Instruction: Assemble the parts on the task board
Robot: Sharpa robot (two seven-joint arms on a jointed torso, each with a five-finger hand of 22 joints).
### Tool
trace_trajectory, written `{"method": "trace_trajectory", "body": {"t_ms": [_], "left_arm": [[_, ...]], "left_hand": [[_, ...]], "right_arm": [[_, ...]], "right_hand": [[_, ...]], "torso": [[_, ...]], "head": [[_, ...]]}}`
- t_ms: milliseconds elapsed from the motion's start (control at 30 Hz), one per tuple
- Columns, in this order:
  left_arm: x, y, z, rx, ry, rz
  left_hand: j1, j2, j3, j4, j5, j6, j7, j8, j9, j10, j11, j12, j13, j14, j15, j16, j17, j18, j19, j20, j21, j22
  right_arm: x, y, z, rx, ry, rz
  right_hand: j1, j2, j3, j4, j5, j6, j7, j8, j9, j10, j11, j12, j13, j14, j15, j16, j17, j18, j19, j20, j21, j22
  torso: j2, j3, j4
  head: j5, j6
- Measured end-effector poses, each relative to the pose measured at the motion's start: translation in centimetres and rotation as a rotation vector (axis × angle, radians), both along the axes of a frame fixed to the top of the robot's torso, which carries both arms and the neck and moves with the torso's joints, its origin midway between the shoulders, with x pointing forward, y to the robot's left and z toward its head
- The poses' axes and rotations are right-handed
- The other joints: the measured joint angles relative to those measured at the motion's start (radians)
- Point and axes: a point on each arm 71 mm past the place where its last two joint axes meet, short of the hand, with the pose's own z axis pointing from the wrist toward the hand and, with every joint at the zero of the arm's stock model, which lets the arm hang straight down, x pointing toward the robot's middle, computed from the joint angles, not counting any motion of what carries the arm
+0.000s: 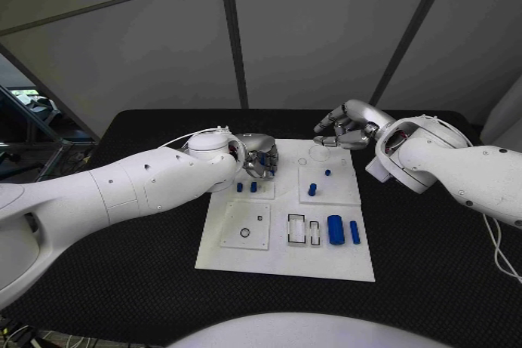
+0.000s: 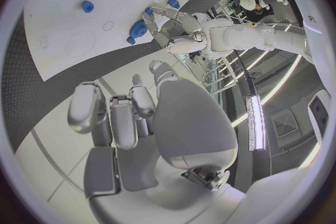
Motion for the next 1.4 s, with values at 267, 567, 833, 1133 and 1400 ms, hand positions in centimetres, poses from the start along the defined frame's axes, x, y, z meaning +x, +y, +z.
{"method": "trace_trajectory", "body": {"t_ms": [267, 567, 833, 1133, 1400], "left_arm": [[-0.1, -0.2, 0.0, -0.006, -0.002, -0.011], [-0.7, 0.4, 0.0, -0.033, -0.013, -0.018], [-1.1, 1.4, 1.5, -0.096, -0.056, -0.007], [-1.7, 3.8, 2.0, -0.106, -0.068, 0.02], [-1.7, 6.1, 1.9, -0.091, -0.059, 0.061]], "left_hand": [[0.004, 0.004, 0.014, -0.014, 0.0, 0.029, -0.004, -0.007, -0.001, 0.03, -0.002, -0.017, -0.004, 0.0, -0.007, 0.004, -0.002, 0.0, 0.004, -0.004, 0.006, 0.01], [0.0, 0.008, 0.027, -0.027, -0.001, 0.036, -0.003, -0.022, 0.0, 0.042, -0.004, -0.038, -0.008, 0.0, -0.007, 0.004, -0.003, 0.0, 0.007, -0.007, 0.011, 0.016], [0.0, 0.007, 0.033, -0.033, -0.001, 0.039, 0.0, -0.023, -0.002, 0.042, -0.004, -0.042, -0.008, 0.0, -0.007, 0.004, -0.003, 0.0, 0.007, -0.007, 0.011, 0.018], [0.0, 0.007, 0.036, -0.036, -0.001, 0.043, 0.004, -0.027, -0.003, 0.046, 0.0, -0.047, -0.009, 0.0, -0.007, 0.004, -0.004, 0.0, 0.007, -0.007, 0.016, 0.02], [-0.011, 0.005, 0.036, -0.036, -0.001, 0.05, 0.003, -0.034, -0.003, 0.053, 0.0, -0.05, -0.009, 0.0, -0.007, 0.004, -0.005, 0.0, 0.007, -0.007, 0.016, 0.02]], "right_arm": [[0.0, 0.0, 0.0, 0.0, 0.0, 0.0], [0.0, 0.0, 0.0, 0.0, 0.0, 0.0], [0.0, -0.1, 0.0, 0.0, 0.0, -0.001], [0.0, -0.3, 0.0, -0.002, 0.0, -0.004], [0.0, -0.4, -0.1, -0.002, 0.0, -0.005]], "right_hand": [[0.0, 0.0, 0.0, 0.0, 0.0, 0.0, 0.0, 0.0, 0.0, 0.0, 0.0, 0.0, 0.0, 0.0, 0.0, 0.0, 0.0, 0.0, 0.0, 0.0, 0.0, 0.0], [0.0, 0.0, 0.0, 0.0, 0.0, 0.0, 0.0, 0.0, 0.0, 0.0, 0.0, 0.0, 0.0, 0.0, 0.0, 0.0, 0.0, 0.0, 0.0, 0.0, 0.0, 0.0], [0.0, 0.0, 0.0, 0.0, 0.0, 0.0, 0.0, 0.0, 0.0, 0.0, 0.0, 0.0, 0.0, 0.0, 0.0, 0.0, 0.0, 0.0, 0.0, 0.0, 0.0, 0.0], [0.0, 0.0, 0.0, 0.0, 0.0, 0.0, 0.0, 0.0, 0.0, 0.0, 0.0, 0.0, 0.0, 0.0, 0.0, 0.0, 0.0, 0.0, 0.0, 0.0, 0.0, 0.0], [0.0, 0.0, 0.0, 0.0, 0.0, 0.0, 0.0, 0.0, 0.0, 0.0, 0.0, 0.0, 0.0, 0.0, 0.0, 0.0, 0.0, 0.0, 0.0, 0.0, 0.0, 0.0]], "torso": [[0.0, 0.0, 0.0009], [-0.001, -0.0004, 0.0013], [-0.001, -0.0011, 0.0019], [-0.002, -0.0017, 0.0035], [-0.002, -0.0013, 0.0042]], "head": [[0.001, -0.001], [0.003, 0.002], [0.004, 0.009], [0.006, 0.013], [0.011, 0.014]]}}
